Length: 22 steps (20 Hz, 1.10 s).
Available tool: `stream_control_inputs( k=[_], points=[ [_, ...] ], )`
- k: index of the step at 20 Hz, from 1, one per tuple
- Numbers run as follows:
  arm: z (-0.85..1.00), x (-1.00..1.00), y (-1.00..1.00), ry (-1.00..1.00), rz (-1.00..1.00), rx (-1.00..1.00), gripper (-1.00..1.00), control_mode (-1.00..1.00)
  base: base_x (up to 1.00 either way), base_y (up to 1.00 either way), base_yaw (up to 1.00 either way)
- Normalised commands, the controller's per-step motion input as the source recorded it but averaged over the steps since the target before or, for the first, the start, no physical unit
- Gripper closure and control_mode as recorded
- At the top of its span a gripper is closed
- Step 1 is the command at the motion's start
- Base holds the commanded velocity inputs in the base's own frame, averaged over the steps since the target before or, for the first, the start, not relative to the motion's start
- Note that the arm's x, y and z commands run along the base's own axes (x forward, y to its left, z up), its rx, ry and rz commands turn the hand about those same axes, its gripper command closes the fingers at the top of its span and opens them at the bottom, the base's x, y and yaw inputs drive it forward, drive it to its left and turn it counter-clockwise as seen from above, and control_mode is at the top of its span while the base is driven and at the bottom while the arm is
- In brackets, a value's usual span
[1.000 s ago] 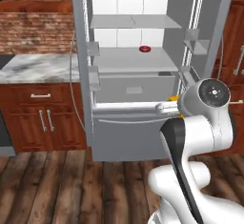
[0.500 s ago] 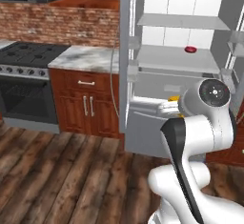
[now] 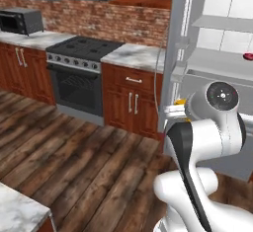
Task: Pick the cheese from the fridge and the cheese grater from the cabinet and place them next to the salad bowl.
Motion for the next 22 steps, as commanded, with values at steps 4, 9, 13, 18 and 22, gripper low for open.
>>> stream_control_inputs(
  k=[4,9,13,18,22],
  points=[
    [0.00,0.00,0.00,0.00,0.00,0.00,1.00,1.00,-0.07,0.37,0.36],
    [0.00,0.00,0.00,0.00,0.00,0.00,1.00,1.00,0.00,0.21,0.29],
    [0.00,0.00,0.00,0.00,0.00,0.00,1.00,1.00,0.15,0.00,0.31],
    [0.00,0.00,0.00,0.00,0.00,0.00,1.00,1.00,0.08,0.02,0.31],
    [0.00,0.00,0.00,0.00,0.00,0.00,1.00,1.00,0.00,0.06,0.32]
  ],
)
